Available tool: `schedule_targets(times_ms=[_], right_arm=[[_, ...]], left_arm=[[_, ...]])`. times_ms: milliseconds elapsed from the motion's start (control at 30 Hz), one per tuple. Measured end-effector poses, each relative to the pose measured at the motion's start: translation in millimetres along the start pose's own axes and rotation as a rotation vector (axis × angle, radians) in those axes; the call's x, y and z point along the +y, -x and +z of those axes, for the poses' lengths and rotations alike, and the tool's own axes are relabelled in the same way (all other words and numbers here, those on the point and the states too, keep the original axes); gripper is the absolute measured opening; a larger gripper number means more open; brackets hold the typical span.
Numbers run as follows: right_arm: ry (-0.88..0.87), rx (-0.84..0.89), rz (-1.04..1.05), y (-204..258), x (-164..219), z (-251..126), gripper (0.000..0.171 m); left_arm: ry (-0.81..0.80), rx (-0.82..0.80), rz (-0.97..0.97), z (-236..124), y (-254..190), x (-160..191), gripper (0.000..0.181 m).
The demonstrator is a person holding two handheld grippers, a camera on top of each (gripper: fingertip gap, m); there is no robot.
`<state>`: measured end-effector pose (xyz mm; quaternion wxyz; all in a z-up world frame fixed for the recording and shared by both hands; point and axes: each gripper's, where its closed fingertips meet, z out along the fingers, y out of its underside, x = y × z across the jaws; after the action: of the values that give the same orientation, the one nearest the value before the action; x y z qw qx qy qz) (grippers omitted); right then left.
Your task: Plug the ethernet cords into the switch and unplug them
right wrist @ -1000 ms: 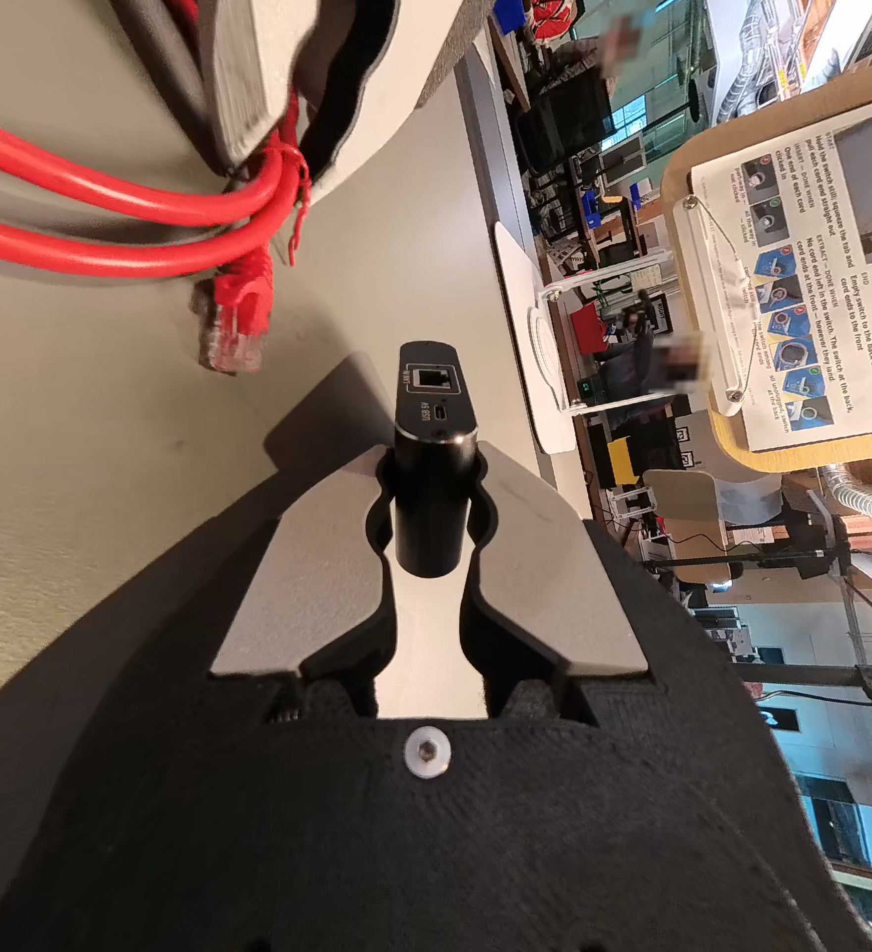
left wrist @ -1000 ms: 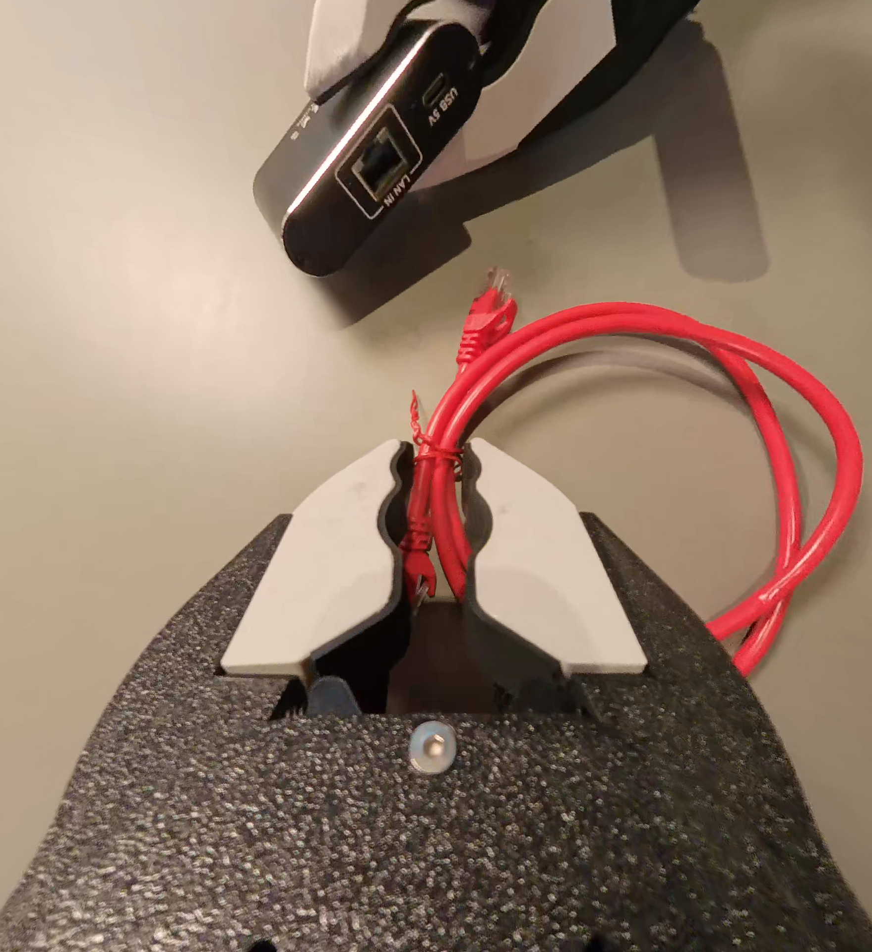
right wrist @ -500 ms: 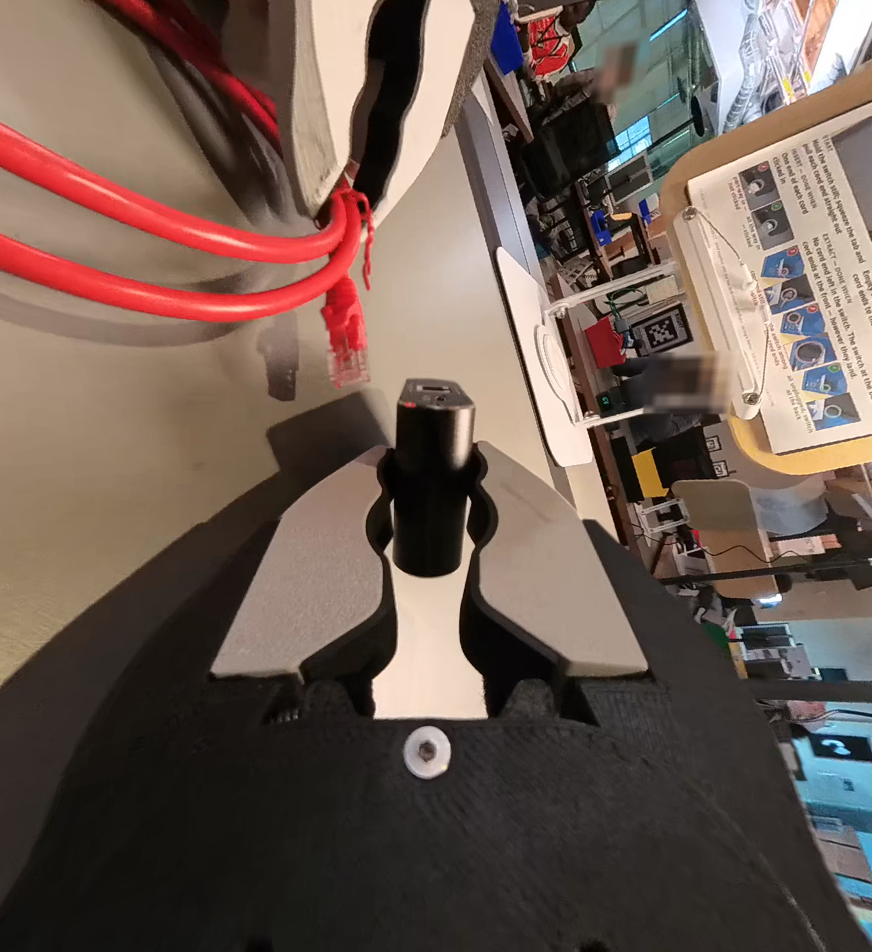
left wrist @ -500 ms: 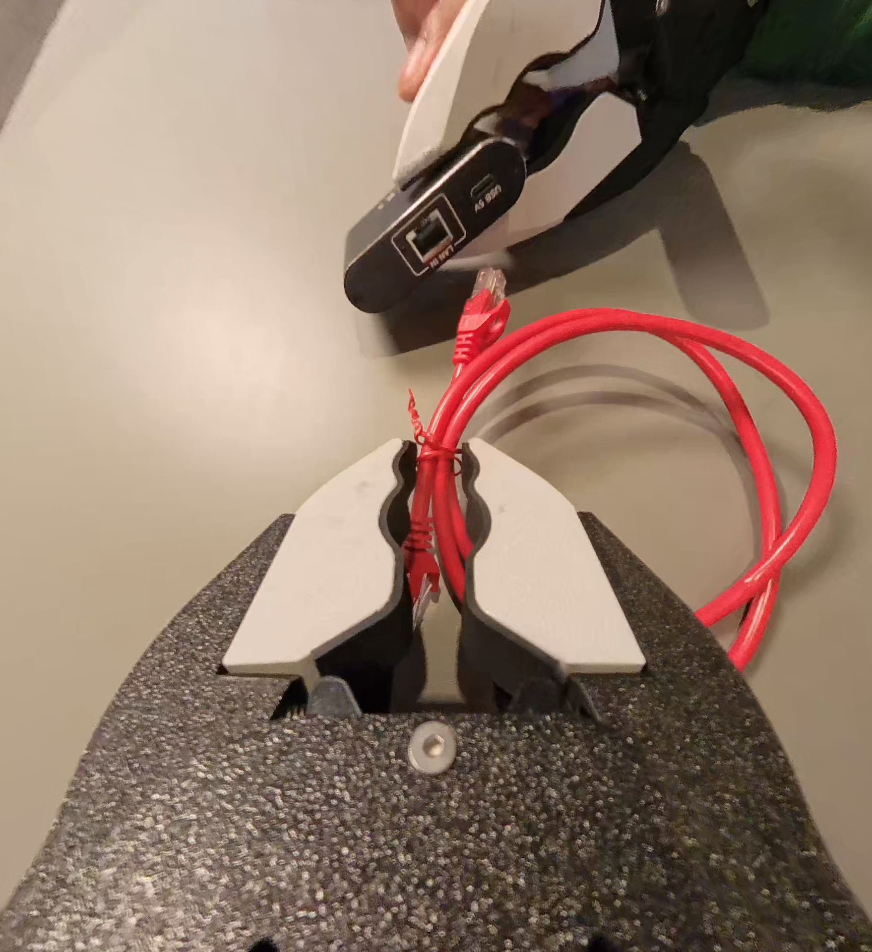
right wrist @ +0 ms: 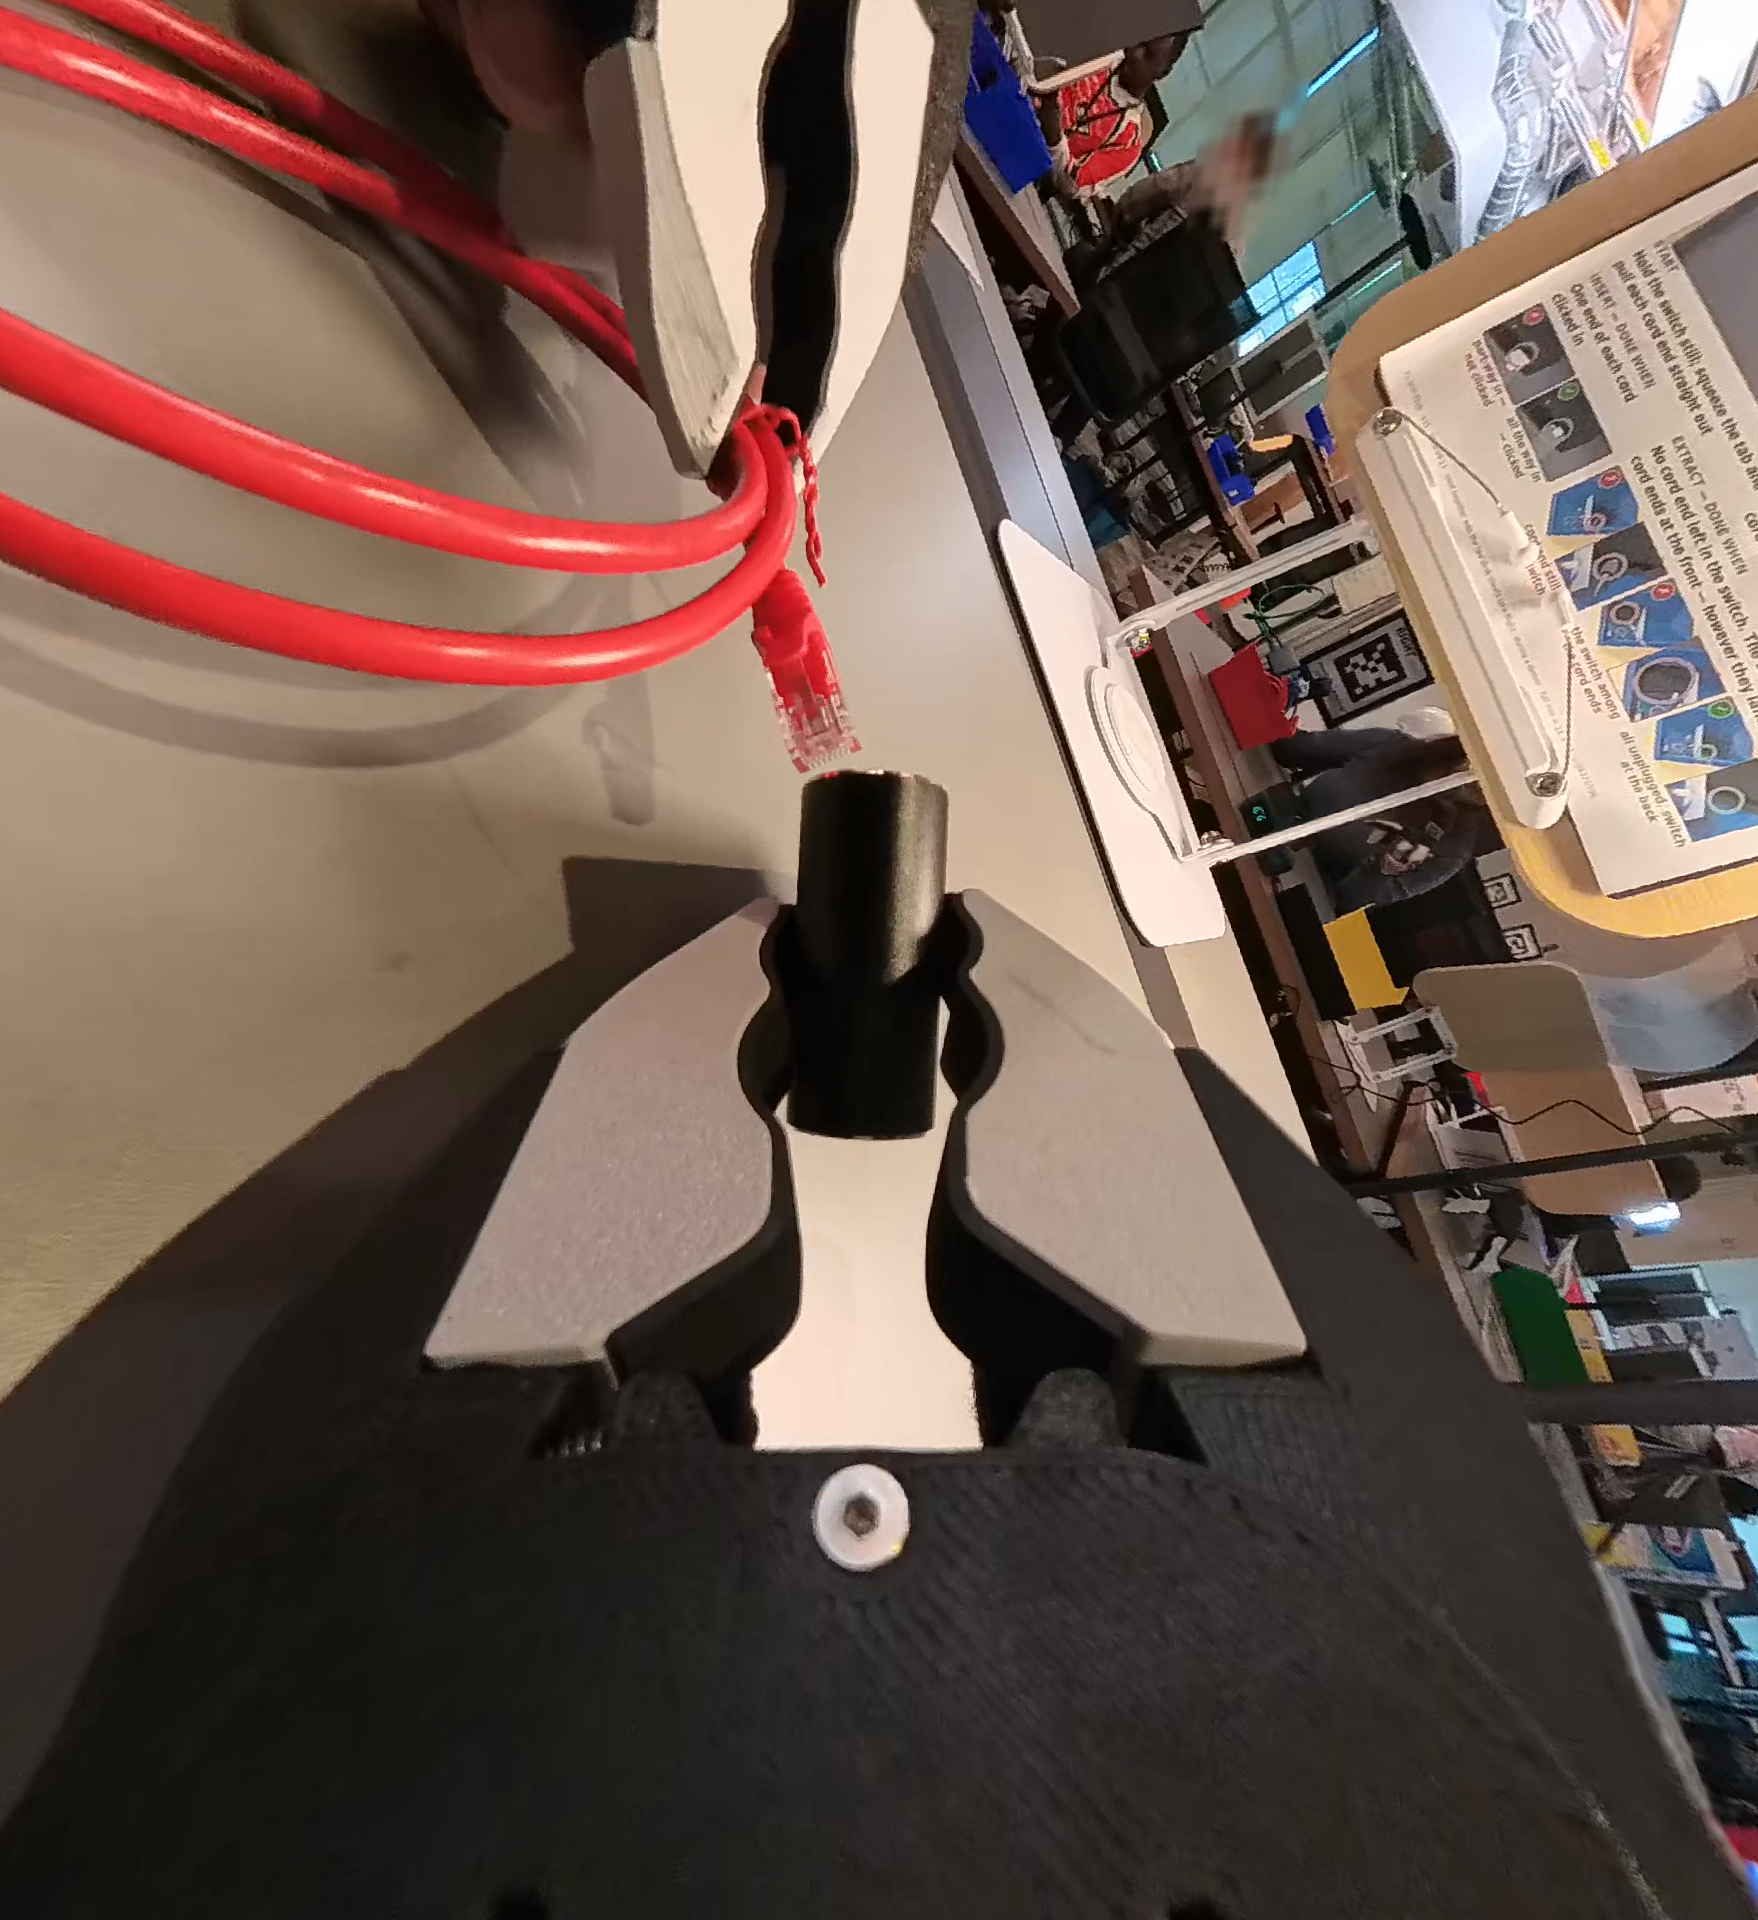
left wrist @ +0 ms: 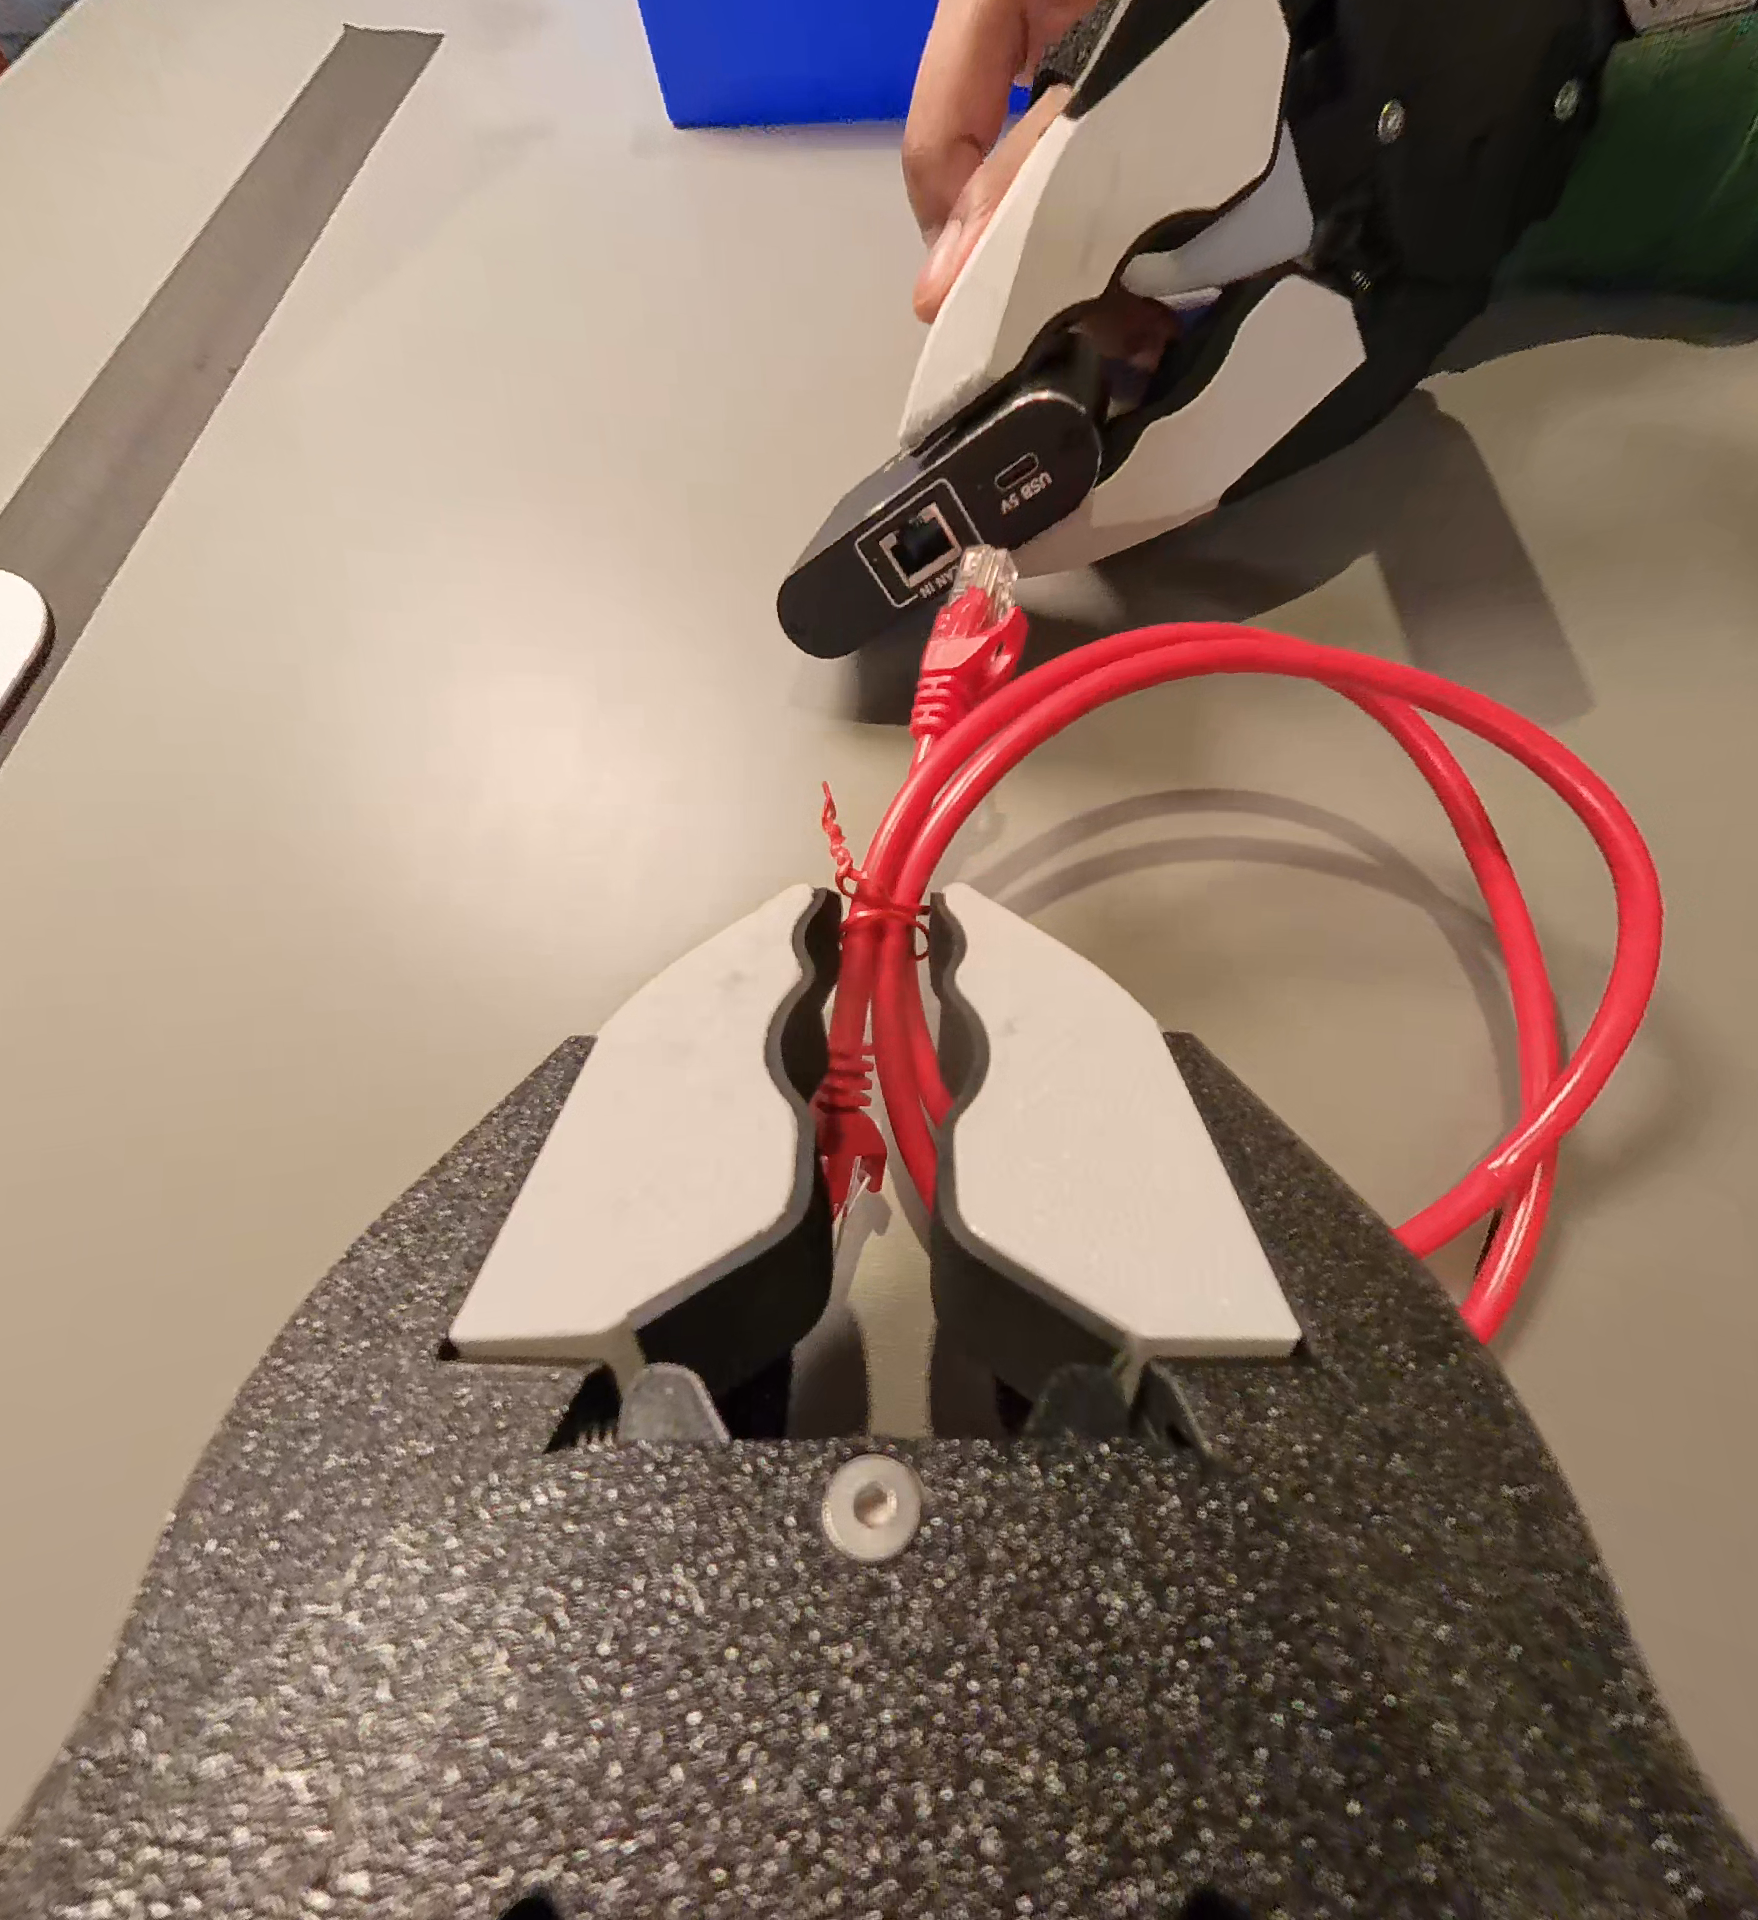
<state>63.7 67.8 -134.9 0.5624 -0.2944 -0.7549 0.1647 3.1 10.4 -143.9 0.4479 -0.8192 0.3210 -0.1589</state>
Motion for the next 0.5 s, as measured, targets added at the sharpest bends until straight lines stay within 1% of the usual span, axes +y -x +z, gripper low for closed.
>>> schedule_targets(times_ms=[133, 300, 400, 500], right_arm=[[-0.019, -0.007, 0.035, -2, -1, -2, 0.026], [-0.048, -0.023, 0.059, -2, -4, -4, 0.025], [-0.060, -0.015, 0.044, -2, -6, -6, 0.026], [-0.072, 0.004, -0.001, -3, -9, -8, 0.026]], left_arm=[[-0.030, -0.021, 0.008, -2, 3, -5, 0.017], [-0.045, -0.093, 0.054, -4, 10, -8, 0.017], [-0.060, -0.118, 0.099, -5, 9, -14, 0.017], [-0.041, -0.109, 0.082, -3, 7, -12, 0.017]])
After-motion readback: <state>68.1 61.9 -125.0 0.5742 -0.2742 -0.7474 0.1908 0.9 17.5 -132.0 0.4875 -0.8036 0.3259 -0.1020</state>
